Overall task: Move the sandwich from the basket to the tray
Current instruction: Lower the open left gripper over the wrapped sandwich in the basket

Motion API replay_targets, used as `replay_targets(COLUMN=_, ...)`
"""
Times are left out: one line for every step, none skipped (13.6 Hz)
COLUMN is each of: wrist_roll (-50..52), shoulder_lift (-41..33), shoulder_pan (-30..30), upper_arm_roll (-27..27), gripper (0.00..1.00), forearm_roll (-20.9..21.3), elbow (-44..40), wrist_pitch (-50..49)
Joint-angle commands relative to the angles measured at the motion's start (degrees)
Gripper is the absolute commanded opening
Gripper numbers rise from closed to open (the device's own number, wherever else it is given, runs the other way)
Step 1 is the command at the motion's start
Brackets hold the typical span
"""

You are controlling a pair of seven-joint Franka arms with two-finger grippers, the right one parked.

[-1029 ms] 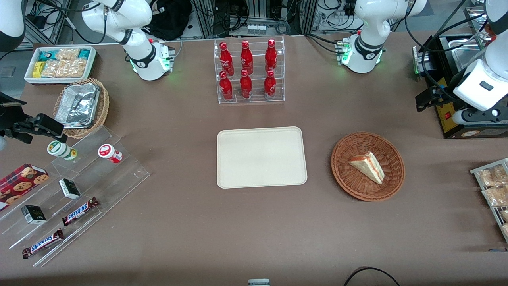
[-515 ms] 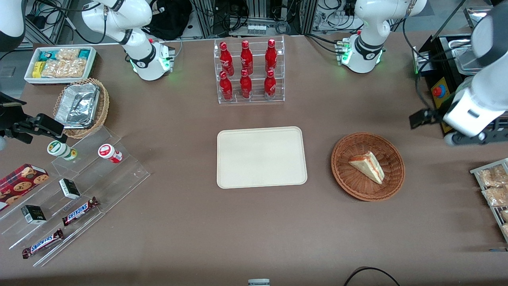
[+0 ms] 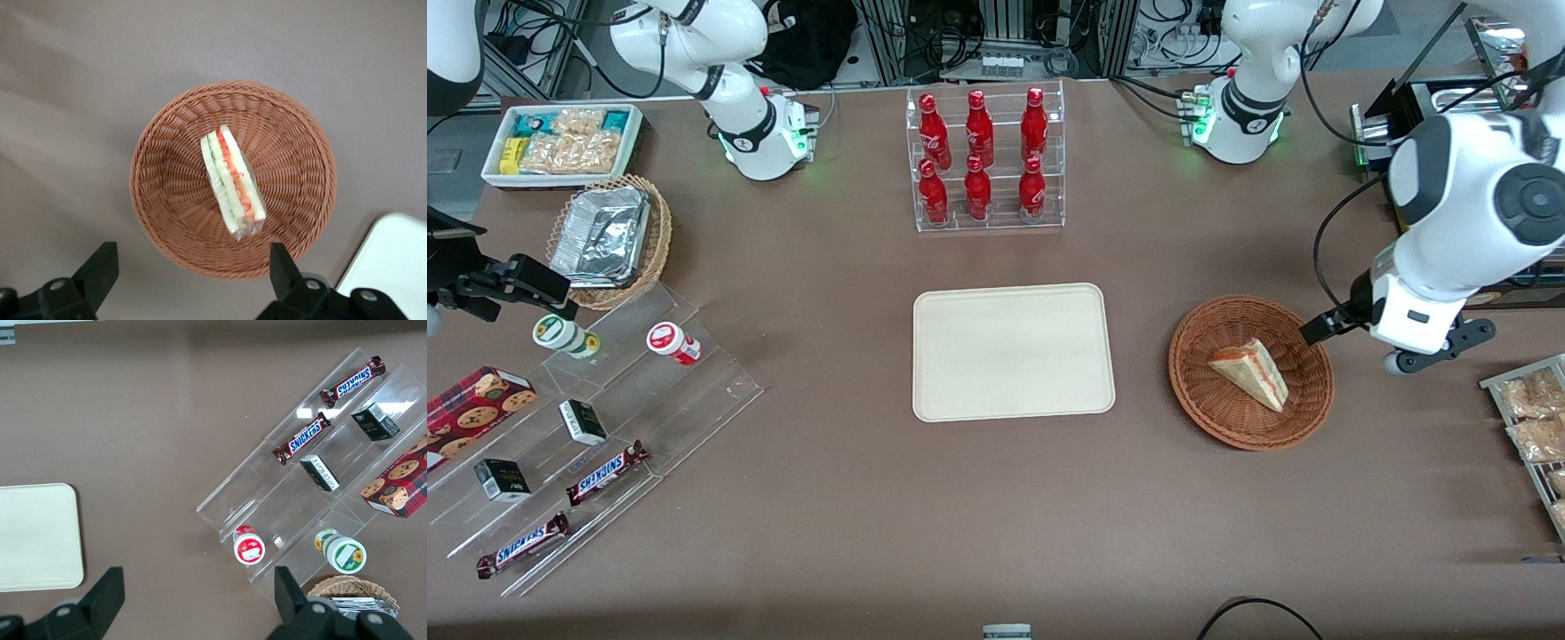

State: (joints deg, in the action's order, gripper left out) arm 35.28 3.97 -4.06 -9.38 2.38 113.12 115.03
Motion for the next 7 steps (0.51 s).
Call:
replay_targets(wrist_roll=11.4, shoulder_lift=-2.4, shoulder_pan=0.5, upper_arm_roll=-0.1, gripper=1.0, forearm_roll=-0.5, elbow=5.5, wrist_pitch=5.5)
replay_targets(wrist_roll=16.4, shoulder_lift=-1.9, shoulder_pan=0.5, upper_arm_roll=-0.6, gripper=1.0, forearm_roll=-0.5, elbow=6.1, wrist_pitch=7.3)
replay_targets(wrist_roll=21.4, shoulder_lift=-0.8, shoulder_pan=0.5, upper_arm_roll=-1.8, gripper=1.0, forearm_roll=-0.4, elbow=6.4, wrist_pitch=8.8)
replay_targets(wrist_roll=24.7, shoulder_lift=0.1, shoulder_pan=0.5, upper_arm_roll=-2.1, gripper=1.0, forearm_roll=-0.3, elbow=6.6, wrist_pitch=9.5)
replay_targets(wrist_roll=26.7, shoulder_lift=1.2, shoulder_pan=0.5, upper_arm_roll=-2.3, gripper=1.0, forearm_roll=-0.3, elbow=6.5, wrist_pitch=10.5)
replay_targets(wrist_roll=27.7, shoulder_lift=2.1, shoulder_pan=0.6, upper_arm_roll=-2.7, gripper=1.0, forearm_roll=-0.3, elbow=6.6, wrist_pitch=11.4)
replay_targets(wrist_roll=29.3, shoulder_lift=3.2, shoulder_pan=0.6, upper_arm_roll=-3.6, gripper=1.0, forearm_roll=-0.4, elbow=6.6, wrist_pitch=12.1)
